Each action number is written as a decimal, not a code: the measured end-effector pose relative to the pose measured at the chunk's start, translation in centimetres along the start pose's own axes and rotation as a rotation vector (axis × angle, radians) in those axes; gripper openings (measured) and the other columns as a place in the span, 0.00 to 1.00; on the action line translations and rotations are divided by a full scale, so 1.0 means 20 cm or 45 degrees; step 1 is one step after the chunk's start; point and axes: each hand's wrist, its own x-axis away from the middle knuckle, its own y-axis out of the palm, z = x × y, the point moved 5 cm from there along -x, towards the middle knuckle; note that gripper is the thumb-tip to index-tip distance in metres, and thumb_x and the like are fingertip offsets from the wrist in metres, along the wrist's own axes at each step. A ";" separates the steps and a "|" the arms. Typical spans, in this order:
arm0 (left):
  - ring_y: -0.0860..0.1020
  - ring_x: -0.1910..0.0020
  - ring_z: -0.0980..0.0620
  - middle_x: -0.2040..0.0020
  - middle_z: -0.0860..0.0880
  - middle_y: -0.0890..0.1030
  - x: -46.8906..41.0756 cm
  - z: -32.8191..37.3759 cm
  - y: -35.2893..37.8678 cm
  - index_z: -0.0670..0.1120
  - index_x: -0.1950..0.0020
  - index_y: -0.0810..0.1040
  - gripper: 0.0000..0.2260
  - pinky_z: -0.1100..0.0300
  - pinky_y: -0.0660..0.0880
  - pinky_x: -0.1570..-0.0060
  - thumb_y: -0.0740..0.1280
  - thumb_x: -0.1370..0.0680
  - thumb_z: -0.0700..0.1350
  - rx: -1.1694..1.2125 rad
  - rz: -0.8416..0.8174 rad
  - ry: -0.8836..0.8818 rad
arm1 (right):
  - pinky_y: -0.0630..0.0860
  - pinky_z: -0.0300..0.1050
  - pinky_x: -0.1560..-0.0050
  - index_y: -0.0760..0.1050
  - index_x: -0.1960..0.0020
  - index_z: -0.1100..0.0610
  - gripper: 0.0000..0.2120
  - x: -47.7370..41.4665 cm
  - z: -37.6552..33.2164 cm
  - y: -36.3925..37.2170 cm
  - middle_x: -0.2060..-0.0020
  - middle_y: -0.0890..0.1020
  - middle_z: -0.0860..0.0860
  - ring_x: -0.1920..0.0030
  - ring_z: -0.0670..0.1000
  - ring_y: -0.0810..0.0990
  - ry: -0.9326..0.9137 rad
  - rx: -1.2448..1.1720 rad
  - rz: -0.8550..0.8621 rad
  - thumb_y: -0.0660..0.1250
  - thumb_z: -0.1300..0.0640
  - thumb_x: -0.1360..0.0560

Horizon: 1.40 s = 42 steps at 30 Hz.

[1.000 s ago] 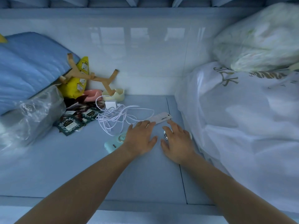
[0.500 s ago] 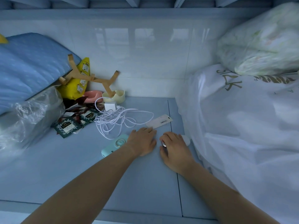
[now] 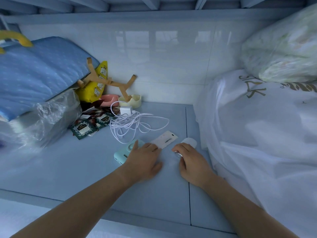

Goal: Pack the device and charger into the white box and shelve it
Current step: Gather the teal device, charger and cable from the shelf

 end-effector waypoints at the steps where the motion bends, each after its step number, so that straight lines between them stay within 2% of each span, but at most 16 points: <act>1: 0.64 0.32 0.50 0.33 0.49 0.68 0.00 0.01 0.00 0.48 0.32 0.65 0.22 0.40 0.51 0.31 0.56 0.24 0.55 0.022 0.013 -0.004 | 0.72 0.46 0.48 0.73 0.46 0.59 0.19 0.00 0.00 0.00 0.46 0.77 0.54 0.45 0.56 0.75 -0.002 0.003 0.004 0.60 0.70 0.35; 5: 0.58 0.27 0.50 0.27 0.47 0.62 -0.03 0.02 -0.01 0.48 0.28 0.60 0.24 0.39 0.45 0.30 0.55 0.23 0.53 -0.026 -0.001 -0.081 | 0.70 0.52 0.40 0.73 0.42 0.62 0.18 -0.02 0.01 0.01 0.40 0.75 0.58 0.39 0.59 0.73 0.016 0.124 0.053 0.66 0.62 0.31; 8: 0.62 0.30 0.47 0.34 0.47 0.69 -0.05 0.04 -0.02 0.46 0.33 0.65 0.19 0.36 0.41 0.31 0.53 0.22 0.51 -0.050 -0.079 -0.131 | 0.67 0.54 0.37 0.73 0.41 0.62 0.16 -0.02 0.02 0.02 0.38 0.74 0.58 0.35 0.58 0.69 0.048 0.137 -0.008 0.65 0.58 0.28; 11: 0.68 0.35 0.50 0.42 0.50 0.75 -0.02 0.11 -0.03 0.48 0.37 0.71 0.17 0.38 0.36 0.31 0.55 0.23 0.50 0.032 0.051 -0.075 | 0.73 0.50 0.43 0.76 0.46 0.61 0.12 0.00 0.00 0.00 0.43 0.78 0.56 0.40 0.57 0.75 -0.054 0.035 0.016 0.66 0.60 0.29; 14: 0.68 0.33 0.51 0.34 0.50 0.73 0.01 0.14 -0.06 0.50 0.33 0.70 0.19 0.43 0.35 0.30 0.58 0.24 0.51 0.060 0.136 -0.018 | 0.72 0.45 0.42 0.74 0.42 0.59 0.16 0.02 0.00 -0.01 0.38 0.75 0.53 0.37 0.53 0.72 -0.073 0.009 0.055 0.67 0.57 0.29; 16: 0.65 0.31 0.52 0.30 0.50 0.69 0.02 0.11 -0.06 0.49 0.32 0.68 0.20 0.46 0.37 0.29 0.58 0.23 0.53 0.060 0.091 -0.043 | 0.70 0.45 0.38 0.73 0.40 0.59 0.19 0.01 0.01 0.00 0.36 0.73 0.54 0.34 0.53 0.69 -0.051 0.008 0.039 0.67 0.55 0.29; 19: 0.69 0.34 0.52 0.34 0.52 0.73 0.02 0.10 -0.06 0.50 0.35 0.71 0.16 0.52 0.46 0.29 0.56 0.21 0.52 0.094 0.033 -0.049 | 0.67 0.42 0.39 0.74 0.41 0.61 0.19 0.00 0.02 0.01 0.38 0.74 0.55 0.35 0.54 0.70 -0.053 -0.003 0.020 0.69 0.55 0.29; 22: 0.75 0.41 0.48 0.40 0.51 0.77 0.03 0.14 -0.07 0.49 0.40 0.73 0.13 0.57 0.62 0.42 0.56 0.22 0.49 0.113 0.059 0.000 | 0.70 0.46 0.41 0.75 0.44 0.62 0.17 -0.01 0.01 0.01 0.43 0.78 0.56 0.40 0.56 0.74 -0.074 -0.077 0.027 0.71 0.59 0.31; 25: 0.75 0.44 0.46 0.41 0.51 0.77 0.05 0.14 -0.08 0.48 0.41 0.73 0.13 0.55 0.68 0.49 0.57 0.23 0.48 0.152 0.115 -0.005 | 0.70 0.46 0.38 0.75 0.42 0.62 0.20 -0.03 0.01 0.02 0.41 0.77 0.56 0.38 0.56 0.74 -0.082 -0.190 -0.011 0.72 0.60 0.32; 29: 0.72 0.38 0.48 0.35 0.51 0.73 0.07 0.08 -0.10 0.49 0.33 0.69 0.19 0.56 0.69 0.44 0.60 0.24 0.51 0.168 0.169 -0.090 | 0.63 0.33 0.38 0.73 0.40 0.60 0.25 -0.03 0.00 0.01 0.37 0.73 0.53 0.37 0.51 0.72 -0.067 -0.296 -0.005 0.75 0.57 0.34; 31: 0.71 0.36 0.49 0.33 0.51 0.71 0.07 0.07 -0.11 0.50 0.31 0.67 0.22 0.57 0.70 0.44 0.61 0.24 0.52 0.206 0.194 -0.091 | 0.60 0.31 0.38 0.72 0.38 0.59 0.28 -0.03 0.02 0.00 0.36 0.71 0.53 0.36 0.50 0.70 -0.031 -0.290 0.019 0.76 0.55 0.35; 35: 0.70 0.35 0.51 0.31 0.52 0.69 0.07 0.09 -0.09 0.51 0.30 0.66 0.22 0.56 0.72 0.44 0.62 0.24 0.53 0.253 0.186 -0.069 | 0.63 0.35 0.38 0.71 0.38 0.61 0.31 -0.03 0.03 0.00 0.36 0.71 0.54 0.36 0.51 0.71 -0.014 -0.264 0.009 0.78 0.55 0.38; 39: 0.69 0.34 0.51 0.30 0.53 0.68 0.07 0.09 -0.08 0.50 0.30 0.64 0.24 0.57 0.71 0.44 0.62 0.24 0.54 0.256 0.204 -0.115 | 0.73 0.50 0.39 0.70 0.38 0.61 0.31 -0.04 -0.01 0.01 0.39 0.72 0.53 0.39 0.51 0.73 -0.034 -0.424 0.019 0.77 0.60 0.37; 42: 0.68 0.33 0.51 0.29 0.53 0.66 0.07 0.08 -0.08 0.51 0.29 0.62 0.25 0.58 0.70 0.43 0.62 0.24 0.54 0.268 0.218 -0.103 | 0.73 0.50 0.39 0.68 0.37 0.60 0.30 -0.04 0.00 0.01 0.40 0.70 0.50 0.39 0.48 0.71 -0.052 -0.428 0.076 0.74 0.62 0.36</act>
